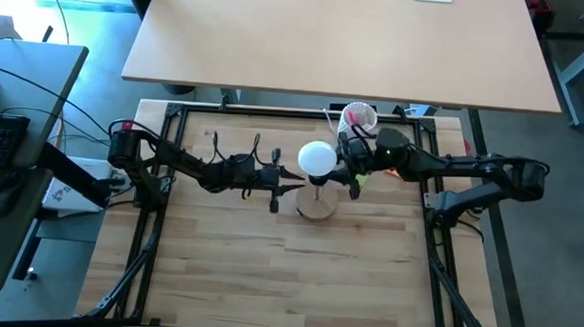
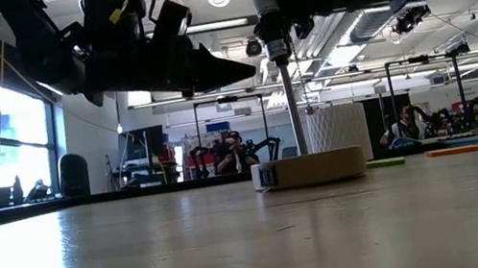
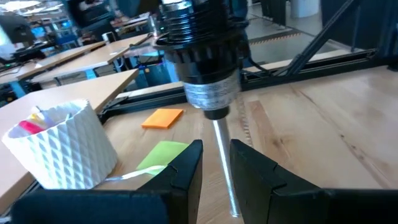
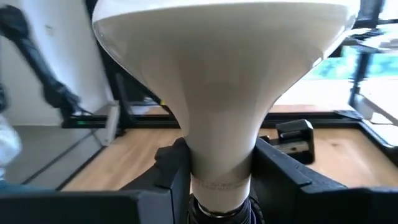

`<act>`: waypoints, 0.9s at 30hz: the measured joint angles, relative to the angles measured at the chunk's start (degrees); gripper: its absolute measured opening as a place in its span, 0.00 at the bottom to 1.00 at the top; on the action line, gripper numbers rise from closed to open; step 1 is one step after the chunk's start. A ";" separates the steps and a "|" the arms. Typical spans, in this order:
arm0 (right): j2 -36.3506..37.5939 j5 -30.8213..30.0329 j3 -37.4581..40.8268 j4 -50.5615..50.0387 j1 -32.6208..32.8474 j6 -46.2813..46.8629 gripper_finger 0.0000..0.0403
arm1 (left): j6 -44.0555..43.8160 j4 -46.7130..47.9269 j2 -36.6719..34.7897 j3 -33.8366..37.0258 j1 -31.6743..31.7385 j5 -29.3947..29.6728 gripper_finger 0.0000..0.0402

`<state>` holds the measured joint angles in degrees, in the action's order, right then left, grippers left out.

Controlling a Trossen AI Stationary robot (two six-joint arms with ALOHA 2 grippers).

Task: Screw lightbulb
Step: Insert the lightbulb into the lamp socket

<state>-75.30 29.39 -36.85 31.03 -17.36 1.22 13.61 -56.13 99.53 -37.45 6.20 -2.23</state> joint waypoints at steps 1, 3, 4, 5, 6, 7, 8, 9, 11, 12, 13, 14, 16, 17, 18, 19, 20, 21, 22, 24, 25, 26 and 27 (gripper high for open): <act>0.72 -2.80 -0.01 -1.36 1.15 -0.66 0.32 | 0.02 0.06 0.00 0.00 -0.05 0.65 0.19; 2.47 -8.96 -0.01 -4.53 3.76 -1.96 0.32 | 0.52 0.47 0.00 0.00 -0.22 1.67 0.19; 3.53 -12.10 0.00 -6.21 4.96 -2.49 0.32 | 0.99 0.56 0.00 -0.01 -0.39 2.14 0.19; 4.51 -15.30 0.04 -7.65 6.27 -2.75 0.32 | 1.42 0.63 0.00 -0.01 -0.59 2.61 0.19; 5.51 -18.71 0.07 -8.97 7.66 -2.82 0.32 | 1.62 0.59 0.00 -0.01 -0.82 3.18 0.19; 6.29 -22.55 0.09 -10.21 9.08 -2.84 0.32 | 1.92 0.47 0.00 0.00 -1.07 3.74 0.19; 6.87 -26.65 0.11 -11.06 10.55 -2.83 0.32 | 2.08 0.35 0.00 -0.02 -1.29 4.28 0.19; 7.22 -30.48 0.12 -11.55 12.00 -2.78 0.32 | 2.16 -0.08 0.00 0.00 -1.52 4.43 0.19; 7.28 -37.13 0.12 -11.75 14.46 -2.36 0.32 | 2.18 -1.31 0.00 -0.02 -1.86 4.47 0.19; 7.26 -40.07 0.12 -11.79 15.53 -1.88 0.32 | 2.33 -1.90 0.00 -0.02 -2.01 4.48 0.19; 7.15 -43.34 0.12 -11.80 16.52 -1.20 0.32 | 2.48 -2.34 0.00 -0.02 -2.21 4.48 0.19; 7.07 -46.75 0.12 -11.76 17.44 -0.41 0.32 | 2.60 -2.91 0.00 -0.02 -2.38 4.49 0.19; 7.05 -53.69 0.16 -11.85 19.23 1.30 0.32 | 2.67 -4.63 0.00 -0.02 -2.69 4.49 0.19; 7.05 -56.67 0.16 -12.02 20.08 1.87 0.32 | 2.77 -5.43 0.00 -0.03 -2.85 4.51 0.19; 7.03 -59.30 0.18 -12.11 20.86 2.45 0.32 | 3.02 -5.91 0.00 -0.04 -2.98 4.51 0.19; 7.01 -61.35 0.20 -12.13 21.54 2.94 0.32 | 3.34 -6.35 0.00 -0.04 -2.99 4.51 0.19; 6.98 -63.12 0.22 -12.17 22.13 3.48 0.32 | 3.59 -6.94 0.00 -0.04 -3.05 4.53 0.19; 6.98 -64.36 0.23 -12.23 22.53 4.22 0.32 | 3.80 -7.31 0.00 -0.04 -3.07 4.56 0.19; 6.98 -65.33 0.23 -12.32 22.84 5.04 0.32 | 4.06 -7.38 0.00 -0.06 -3.07 4.61 0.19; 6.96 -67.50 0.25 -12.42 23.35 7.00 0.32 | 4.07 -7.10 0.00 -0.06 -3.07 5.23 0.19; 6.94 -68.70 0.27 -12.50 23.53 7.97 0.31 | 4.07 -7.08 0.00 -0.06 -3.05 5.78 0.19; 6.94 -69.51 0.27 -12.61 23.67 8.38 0.31 | 4.11 -7.18 0.00 -0.06 -3.05 6.29 0.19; 6.94 -70.13 0.27 -12.67 23.82 8.78 0.31 | 4.16 -7.24 0.00 -0.04 -3.05 6.78 0.19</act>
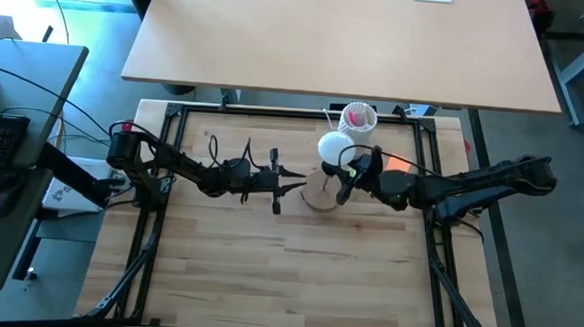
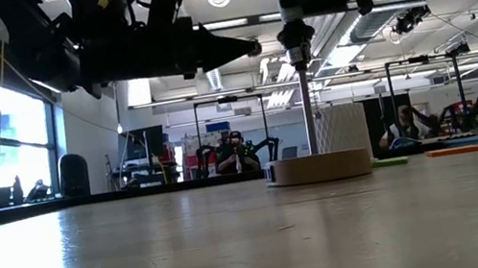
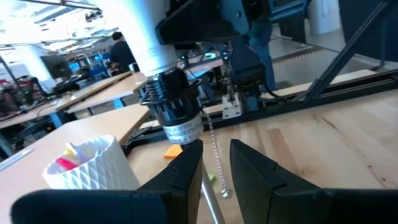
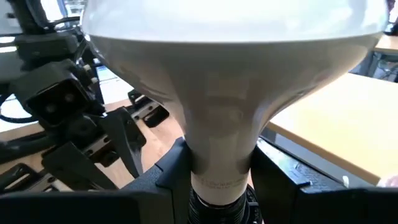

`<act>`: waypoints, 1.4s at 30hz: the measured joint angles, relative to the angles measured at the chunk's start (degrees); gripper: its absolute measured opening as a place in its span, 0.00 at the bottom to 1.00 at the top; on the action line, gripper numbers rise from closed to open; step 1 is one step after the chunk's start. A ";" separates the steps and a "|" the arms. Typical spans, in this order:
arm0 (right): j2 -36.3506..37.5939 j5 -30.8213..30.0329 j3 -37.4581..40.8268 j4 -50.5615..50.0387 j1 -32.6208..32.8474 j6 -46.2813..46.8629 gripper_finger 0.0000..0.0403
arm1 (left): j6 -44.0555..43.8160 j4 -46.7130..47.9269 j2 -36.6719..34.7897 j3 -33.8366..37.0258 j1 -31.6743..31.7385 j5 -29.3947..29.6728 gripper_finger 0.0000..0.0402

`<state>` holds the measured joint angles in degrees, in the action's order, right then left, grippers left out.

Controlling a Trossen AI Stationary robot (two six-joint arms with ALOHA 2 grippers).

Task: Screw lightbulb
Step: Insert the lightbulb into the lamp socket

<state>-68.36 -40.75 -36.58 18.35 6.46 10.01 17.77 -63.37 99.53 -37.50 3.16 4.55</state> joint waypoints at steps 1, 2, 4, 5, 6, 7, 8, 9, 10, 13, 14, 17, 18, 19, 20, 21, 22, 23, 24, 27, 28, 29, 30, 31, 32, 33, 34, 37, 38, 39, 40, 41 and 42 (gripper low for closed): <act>0.00 -0.34 0.00 -0.04 0.09 0.10 0.31 | 0.01 0.05 0.00 -0.02 0.00 0.15 0.19; -0.02 -0.35 0.00 -0.06 0.09 0.11 0.31 | 0.01 0.15 0.00 -0.02 0.00 0.24 0.19; -0.34 -0.43 0.00 0.14 0.06 0.43 0.31 | 0.01 0.08 0.00 -0.02 0.00 0.27 0.19; -0.53 -0.85 -0.02 0.16 0.09 0.68 0.32 | 0.06 0.04 0.00 -0.02 0.00 0.27 0.19; -1.10 -1.56 -0.02 0.34 0.11 1.49 0.32 | 0.08 0.13 0.00 -0.02 0.00 0.27 0.19; -1.53 -2.43 -0.11 0.53 0.13 2.28 0.33 | 0.08 0.15 0.00 -0.01 0.00 0.27 0.19; -2.13 -3.03 -0.13 0.73 0.13 3.14 0.33 | 0.08 0.17 0.00 0.00 0.00 0.40 0.19; -2.66 -3.65 -0.15 1.13 0.15 3.67 0.33 | 0.13 0.17 0.00 0.00 0.00 0.60 0.19; -3.19 -4.22 -0.17 1.52 0.24 4.09 0.34 | 0.33 0.25 0.00 0.00 0.00 0.76 0.19; -4.31 -7.18 -0.17 2.67 1.29 4.48 0.34 | 0.38 0.51 0.00 0.02 0.00 0.91 0.19; -4.42 -8.21 -0.17 2.71 1.79 4.54 0.34 | 0.38 0.49 0.00 0.02 0.00 0.91 0.19; -4.57 -10.27 -0.09 3.39 3.12 4.12 0.34 | 0.41 0.52 0.00 0.02 0.00 1.42 0.19; -4.57 -10.55 -0.07 3.43 3.50 4.10 0.34 | 0.41 0.50 0.00 0.02 0.00 1.68 0.19; -4.57 -10.76 -0.04 3.37 3.76 4.33 0.34 | 0.43 0.48 0.00 0.02 0.00 1.90 0.19; -4.57 -10.90 -0.06 3.22 3.90 4.70 0.34 | 0.42 0.50 0.00 0.02 0.00 2.04 0.19; -4.57 -10.93 -0.07 3.13 4.01 4.82 0.35 | 0.43 0.52 0.00 0.02 0.00 2.04 0.19; -4.57 -10.93 -0.07 3.14 4.06 4.80 0.35 | 0.43 0.50 0.00 0.02 0.00 2.04 0.19; -4.57 -10.91 -0.07 3.14 4.05 4.79 0.35 | 0.43 0.50 0.00 0.02 0.00 2.04 0.19; -4.57 -10.88 -0.07 3.14 4.06 4.81 0.35 | 0.43 0.50 0.00 0.02 0.00 2.04 0.19; -4.57 -10.75 -0.07 3.14 4.04 4.73 0.38 | 0.42 0.50 0.00 0.02 0.00 2.04 0.19; -4.57 -10.67 -0.07 3.14 4.02 4.54 0.40 | 0.41 0.50 0.00 0.02 0.00 2.04 0.19; -4.60 -10.04 -0.01 2.29 4.02 4.49 0.41 | 0.41 0.52 0.00 0.02 0.00 2.03 0.19; -4.69 -9.66 0.32 1.64 4.04 4.35 0.43 | 0.43 0.52 0.00 0.02 0.00 2.04 0.19; -5.00 -9.82 0.56 1.48 4.06 4.28 0.45 | 0.41 0.52 0.00 0.02 0.00 2.04 0.19; -5.10 -9.39 0.23 1.48 4.08 3.85 0.47 | 0.41 0.51 0.00 0.02 0.00 2.05 0.19; -4.76 -8.82 0.30 1.08 4.03 3.87 0.49 | 0.43 0.59 0.00 0.07 0.00 2.04 0.19; -4.73 -8.74 0.30 1.15 3.98 3.33 0.51 | 0.42 0.58 0.00 0.07 0.00 2.07 0.19; -4.64 -8.26 0.20 1.03 3.93 2.54 0.56 | 0.40 0.70 0.00 0.07 0.00 2.06 0.19; -4.48 -8.22 0.22 0.98 3.91 1.68 0.58 | 0.40 0.78 0.00 0.07 0.00 2.08 0.19; -4.40 -8.09 0.22 1.11 3.91 0.99 0.59 | 0.38 0.92 0.00 0.07 0.00 2.08 0.19; -4.22 -7.87 0.20 1.12 3.93 0.10 0.60 | 0.40 1.02 0.00 0.07 0.00 2.06 0.19; -3.91 -7.50 0.20 1.11 3.93 -0.90 0.61 | 0.40 1.04 0.00 0.07 0.00 2.06 0.19; -3.55 -6.96 0.19 1.46 3.91 -1.29 0.63 | 0.36 1.33 0.00 0.07 0.00 2.06 0.19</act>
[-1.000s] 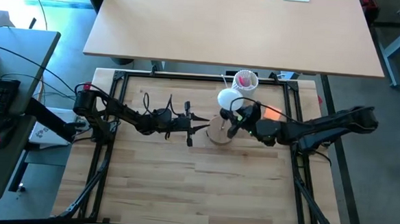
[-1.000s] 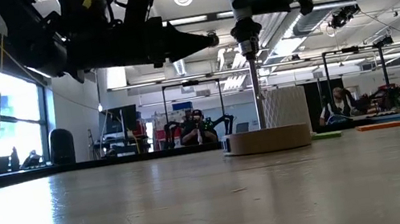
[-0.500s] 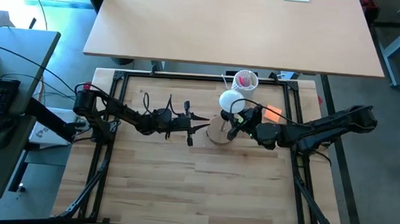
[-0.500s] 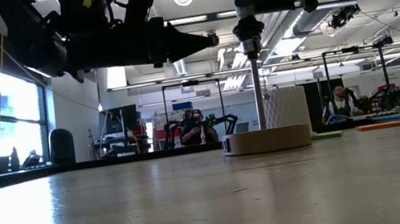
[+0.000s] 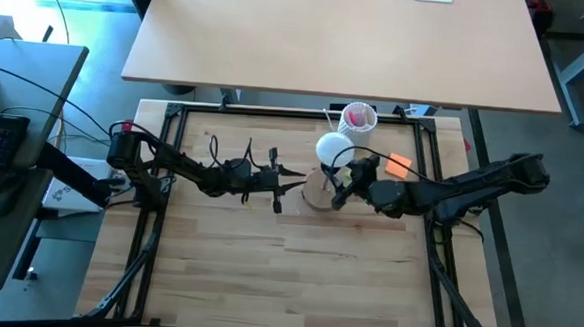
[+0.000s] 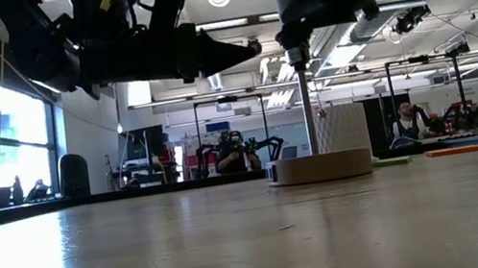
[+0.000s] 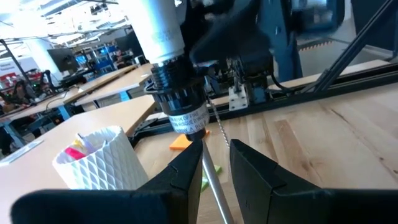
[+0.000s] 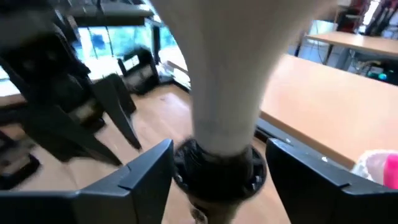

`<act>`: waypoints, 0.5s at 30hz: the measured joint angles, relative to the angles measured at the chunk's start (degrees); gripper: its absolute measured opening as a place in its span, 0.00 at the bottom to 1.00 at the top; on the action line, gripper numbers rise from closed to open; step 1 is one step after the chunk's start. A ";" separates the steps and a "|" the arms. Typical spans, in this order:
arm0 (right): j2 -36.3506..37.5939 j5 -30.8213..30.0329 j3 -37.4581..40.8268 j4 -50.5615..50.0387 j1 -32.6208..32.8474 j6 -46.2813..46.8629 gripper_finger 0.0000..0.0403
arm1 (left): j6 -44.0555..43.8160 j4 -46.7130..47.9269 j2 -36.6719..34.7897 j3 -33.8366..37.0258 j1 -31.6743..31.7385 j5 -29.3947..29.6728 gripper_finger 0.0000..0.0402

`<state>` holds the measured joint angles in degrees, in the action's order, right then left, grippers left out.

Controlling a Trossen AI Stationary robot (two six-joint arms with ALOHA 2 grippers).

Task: Screw lightbulb
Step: Insert the lightbulb into the lamp socket

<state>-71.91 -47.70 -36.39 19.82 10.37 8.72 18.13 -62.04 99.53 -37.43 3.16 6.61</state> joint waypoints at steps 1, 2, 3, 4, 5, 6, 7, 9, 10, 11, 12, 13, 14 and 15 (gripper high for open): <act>0.62 0.84 -0.10 0.15 -0.09 -0.33 0.64 | 0.00 0.11 0.00 0.00 0.00 0.02 0.19; 1.19 1.57 -0.10 -0.24 -0.20 -0.92 0.64 | 0.02 0.30 0.00 0.00 0.00 0.02 0.19; 1.63 2.33 -0.09 -0.26 -0.34 -1.17 0.65 | 0.02 0.27 0.00 0.00 0.00 0.01 0.19; 2.26 3.39 -0.10 -0.40 -0.47 -1.28 0.66 | 0.02 0.22 0.00 0.00 0.00 0.01 0.19; 2.91 4.09 -0.10 -1.16 -0.60 -1.30 0.67 | 0.00 0.24 0.00 0.00 0.00 0.01 0.19; 3.63 5.06 -0.10 -1.81 -0.74 -1.30 0.68 | 0.01 0.23 0.00 0.00 0.00 0.02 0.19; 4.36 6.24 -0.10 -2.59 -1.03 -1.29 0.68 | 0.02 0.29 0.00 0.00 0.00 0.00 0.19; 5.97 8.90 -0.18 -4.19 -1.51 -1.27 0.69 | 0.00 0.33 0.00 0.00 0.00 0.02 0.19; 6.70 9.89 -0.19 -4.95 -1.79 -1.29 0.69 | 0.01 0.35 0.00 0.00 0.00 0.02 0.19; 7.49 11.22 -0.19 -5.30 -2.21 -1.55 0.69 | 0.02 0.37 0.00 0.00 0.00 0.00 0.19; 8.43 12.72 -0.19 -5.75 -2.68 -2.17 0.69 | 0.00 0.41 0.00 0.00 0.00 0.02 0.19; 9.33 14.57 -0.19 -6.40 -3.23 -2.84 0.69 | -0.01 0.44 0.00 0.00 0.00 0.02 0.19; 10.21 16.96 -0.19 -6.78 -4.07 -3.42 0.69 | 0.00 0.42 0.00 0.00 0.00 0.00 0.19; 11.04 19.69 -0.19 -7.19 -5.19 -3.74 0.69 | 0.00 0.42 0.00 0.00 0.00 0.00 0.19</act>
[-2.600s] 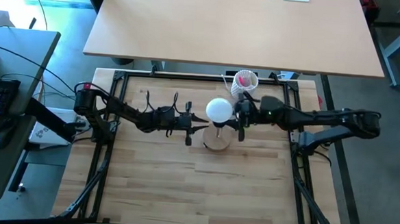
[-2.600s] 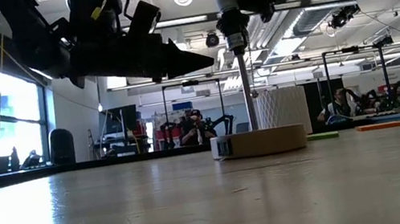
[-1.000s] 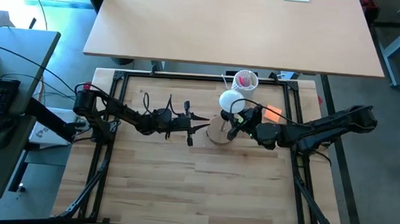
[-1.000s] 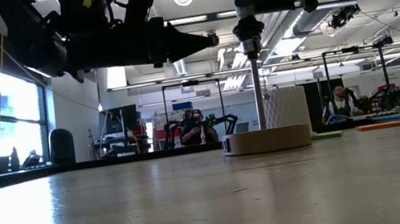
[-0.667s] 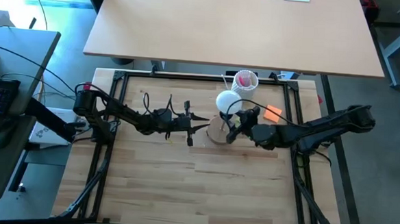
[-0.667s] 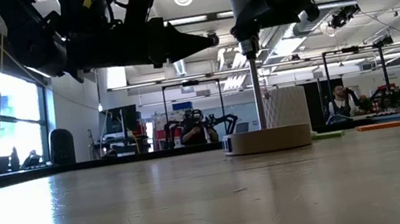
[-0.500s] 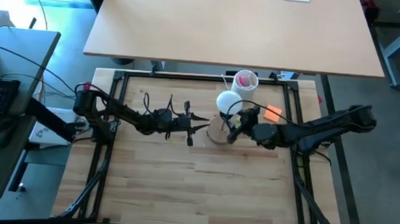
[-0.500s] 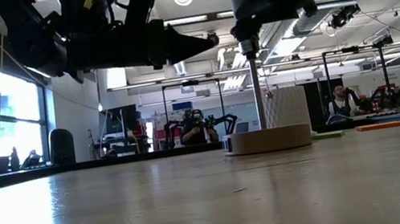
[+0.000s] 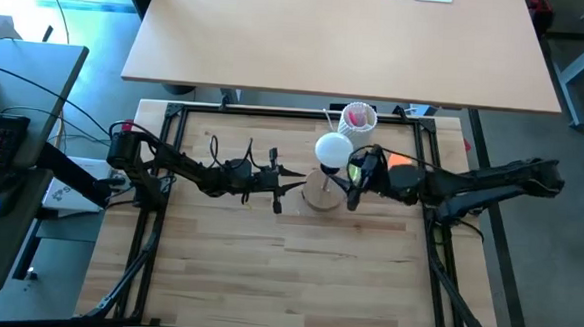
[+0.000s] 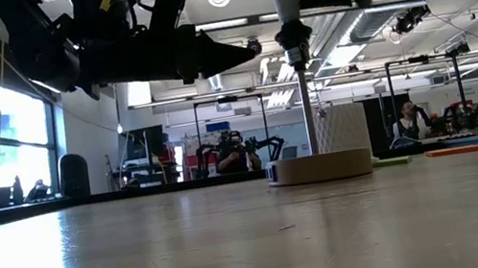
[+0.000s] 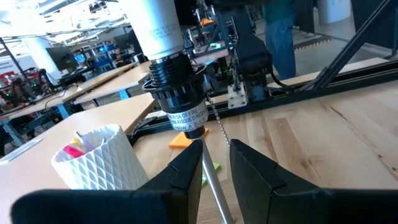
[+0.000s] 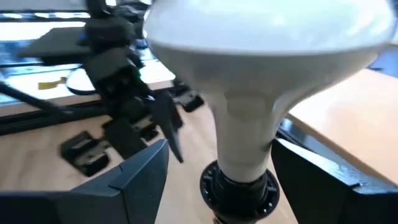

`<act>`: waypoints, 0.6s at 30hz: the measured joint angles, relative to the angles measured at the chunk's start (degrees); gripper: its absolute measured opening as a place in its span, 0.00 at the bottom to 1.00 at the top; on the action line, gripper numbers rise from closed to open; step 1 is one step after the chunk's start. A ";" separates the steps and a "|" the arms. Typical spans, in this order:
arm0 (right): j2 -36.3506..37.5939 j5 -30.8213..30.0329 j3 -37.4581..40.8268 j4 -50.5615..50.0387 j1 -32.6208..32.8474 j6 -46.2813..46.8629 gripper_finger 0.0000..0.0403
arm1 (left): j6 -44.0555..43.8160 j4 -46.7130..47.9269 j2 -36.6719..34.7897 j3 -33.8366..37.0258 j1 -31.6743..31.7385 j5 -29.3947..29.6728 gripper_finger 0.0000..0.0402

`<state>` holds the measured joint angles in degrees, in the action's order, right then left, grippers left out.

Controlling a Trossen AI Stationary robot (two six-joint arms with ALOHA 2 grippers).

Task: Screw lightbulb
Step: Insert the lightbulb into the lamp socket

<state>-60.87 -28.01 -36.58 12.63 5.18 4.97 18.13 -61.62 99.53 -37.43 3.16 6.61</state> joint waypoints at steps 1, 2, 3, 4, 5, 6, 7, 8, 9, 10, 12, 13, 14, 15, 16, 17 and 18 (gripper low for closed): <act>0.84 3.32 -0.02 -0.77 -1.41 -0.23 0.69 | 0.00 0.02 0.00 0.00 0.00 0.00 0.19; 1.60 7.38 -0.02 -1.93 -3.12 -0.78 0.70 | 0.00 0.02 0.00 0.00 0.00 0.00 0.19; 2.09 11.68 -0.02 -2.80 -5.13 -1.17 0.70 | 0.00 0.00 0.00 0.00 0.00 0.00 0.19; 2.46 16.69 -0.06 -3.57 -7.31 -1.85 0.70 | 0.00 -0.01 0.00 0.00 0.00 0.00 0.19; 2.56 21.71 -0.07 -4.34 -9.46 -2.58 0.70 | 0.00 -0.01 0.00 0.00 0.00 0.00 0.19; 2.55 26.19 -0.07 -4.80 -11.77 -3.25 0.70 | 0.00 -0.02 0.00 0.00 0.00 0.00 0.19; 2.41 30.20 -0.07 -4.88 -13.99 -3.88 0.70 | -0.01 -0.05 0.00 0.00 0.00 0.00 0.19; 2.17 33.49 -0.07 -4.78 -16.23 -4.66 0.70 | -0.01 -0.05 0.00 0.00 0.00 0.00 0.19; 1.95 36.22 -0.07 -4.70 -18.22 -5.46 0.70 | 0.00 -0.05 0.00 0.00 0.00 0.00 0.19; 1.76 38.79 -0.07 -4.77 -20.14 -6.49 0.70 | 0.00 -0.03 0.00 0.00 0.00 0.00 0.19; 1.48 44.12 -0.07 -4.30 -23.55 -8.46 0.70 | -0.04 -0.03 0.00 0.00 0.00 0.00 0.19; 1.47 46.97 -0.07 -3.71 -25.10 -9.19 0.69 | -0.04 -0.01 0.00 0.00 0.00 0.00 0.19; 1.47 49.85 -0.07 -2.50 -26.52 -9.69 0.69 | -0.04 0.02 0.00 0.00 0.00 0.00 0.19; 1.49 52.64 -0.09 -1.35 -27.87 -9.90 0.69 | -0.04 0.02 0.00 0.00 0.00 0.00 0.19; 1.51 55.39 -0.09 -0.40 -29.18 -9.94 0.69 | -0.04 0.02 0.00 0.00 0.01 0.00 0.19; 1.49 57.95 -0.09 0.54 -30.32 -9.73 0.69 | -0.04 0.02 0.00 0.00 0.00 0.00 0.19; 1.31 60.30 -0.09 1.28 -31.43 -9.41 0.69 | -0.04 0.02 0.00 0.00 0.02 0.00 0.19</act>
<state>-59.55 32.29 -36.67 13.91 -26.25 -4.43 18.09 -61.60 99.53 -37.43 3.18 6.61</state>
